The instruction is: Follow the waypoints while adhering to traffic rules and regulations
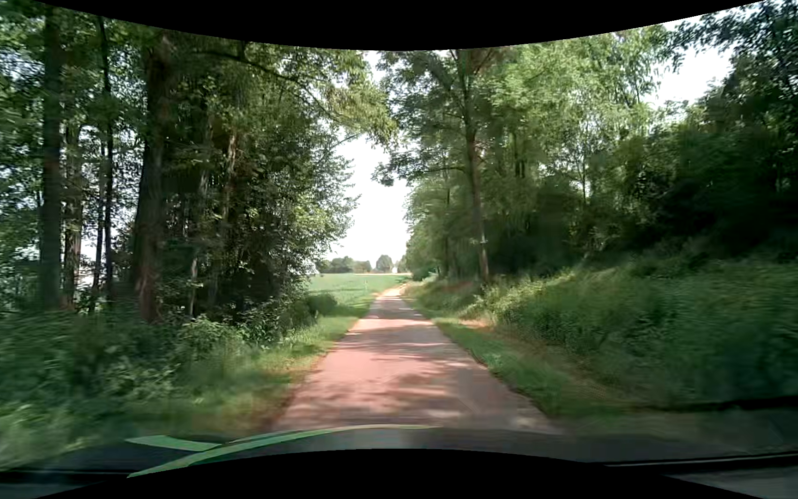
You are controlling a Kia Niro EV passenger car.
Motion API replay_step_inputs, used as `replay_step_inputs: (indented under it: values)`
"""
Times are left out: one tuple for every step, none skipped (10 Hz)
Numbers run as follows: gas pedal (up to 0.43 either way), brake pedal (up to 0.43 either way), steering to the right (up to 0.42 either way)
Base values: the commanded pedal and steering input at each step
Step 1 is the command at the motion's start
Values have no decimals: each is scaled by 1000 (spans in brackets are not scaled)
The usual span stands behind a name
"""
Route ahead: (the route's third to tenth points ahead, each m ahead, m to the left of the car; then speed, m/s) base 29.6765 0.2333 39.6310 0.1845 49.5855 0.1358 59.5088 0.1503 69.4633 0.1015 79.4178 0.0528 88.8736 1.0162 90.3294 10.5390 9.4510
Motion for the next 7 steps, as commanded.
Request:
replay_step_inputs:
  values:
    - [150, 0, -7]
    - [157, 0, -7]
    - [157, 0, -7]
    - [157, 0, -8]
    - [157, 0, -8]
    - [157, 0, -8]
    - [157, 0, -8]
